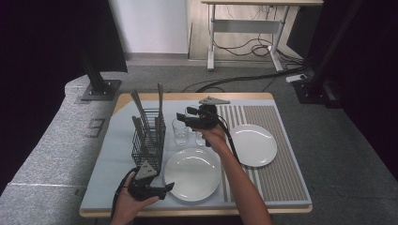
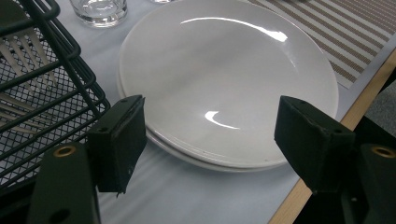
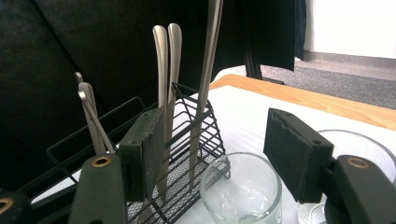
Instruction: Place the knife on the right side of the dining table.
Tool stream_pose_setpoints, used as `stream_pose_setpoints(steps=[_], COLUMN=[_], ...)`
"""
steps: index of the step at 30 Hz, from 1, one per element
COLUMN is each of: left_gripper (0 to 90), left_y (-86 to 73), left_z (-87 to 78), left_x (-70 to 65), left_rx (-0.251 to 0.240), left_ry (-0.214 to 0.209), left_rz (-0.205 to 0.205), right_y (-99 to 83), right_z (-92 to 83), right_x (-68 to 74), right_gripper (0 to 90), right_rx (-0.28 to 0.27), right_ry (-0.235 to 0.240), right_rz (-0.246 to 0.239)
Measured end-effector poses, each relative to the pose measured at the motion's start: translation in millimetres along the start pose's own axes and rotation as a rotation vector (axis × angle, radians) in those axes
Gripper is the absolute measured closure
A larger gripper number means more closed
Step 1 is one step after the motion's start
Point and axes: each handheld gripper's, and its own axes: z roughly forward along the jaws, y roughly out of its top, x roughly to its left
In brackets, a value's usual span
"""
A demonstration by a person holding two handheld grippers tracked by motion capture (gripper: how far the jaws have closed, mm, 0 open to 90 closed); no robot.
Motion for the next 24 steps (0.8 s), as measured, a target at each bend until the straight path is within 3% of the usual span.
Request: stream_pose_setpoints(steps=[24], left_gripper=[25.5], left_y=[0.2], left_z=[-0.9], left_x=[-1.0], left_rx=[-0.001], left_ry=[-0.012], left_rz=[0.003], right_y=[10.5], right_z=[23.6], right_x=[-0.2], right_gripper=[40.5], right_rx=[0.016], right_ry=[-0.005], right_rz=[0.003])
